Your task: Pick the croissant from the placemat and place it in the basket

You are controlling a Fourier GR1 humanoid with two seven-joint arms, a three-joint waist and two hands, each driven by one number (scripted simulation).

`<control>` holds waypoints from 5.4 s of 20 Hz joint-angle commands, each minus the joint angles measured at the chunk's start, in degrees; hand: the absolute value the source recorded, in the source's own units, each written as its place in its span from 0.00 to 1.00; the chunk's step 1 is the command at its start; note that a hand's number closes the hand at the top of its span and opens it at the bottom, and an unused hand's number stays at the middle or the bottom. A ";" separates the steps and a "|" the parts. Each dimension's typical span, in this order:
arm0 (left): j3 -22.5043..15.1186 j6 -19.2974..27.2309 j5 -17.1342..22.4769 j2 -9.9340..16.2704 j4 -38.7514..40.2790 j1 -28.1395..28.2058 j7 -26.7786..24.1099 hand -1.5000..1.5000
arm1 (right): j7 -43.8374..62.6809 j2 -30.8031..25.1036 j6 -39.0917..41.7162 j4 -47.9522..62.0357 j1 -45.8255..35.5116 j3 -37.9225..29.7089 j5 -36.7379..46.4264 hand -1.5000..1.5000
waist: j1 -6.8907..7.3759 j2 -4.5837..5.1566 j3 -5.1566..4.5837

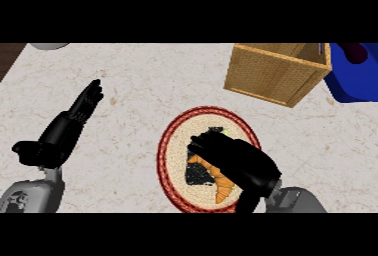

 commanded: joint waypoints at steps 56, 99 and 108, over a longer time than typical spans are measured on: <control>1.70 -2.94 -3.49 -4.02 0.18 -1.65 1.38 0.50 | 55.32 8.63 -50.17 -2.00 -19.82 12.99 -6.47 1.00 | 1.69 -0.23 -0.03; 3.56 -4.26 -3.59 -3.45 1.34 0.16 -1.47 0.50 | 45.67 -2.99 -52.88 41.85 -54.46 -33.11 -4.12 1.00 | 0.63 0.18 -0.01; 3.47 -3.93 -3.41 -3.80 -1.07 -1.84 2.53 0.50 | 29.70 -5.87 -62.03 48.23 -46.58 -36.31 -7.04 1.00 | 0.65 0.27 0.01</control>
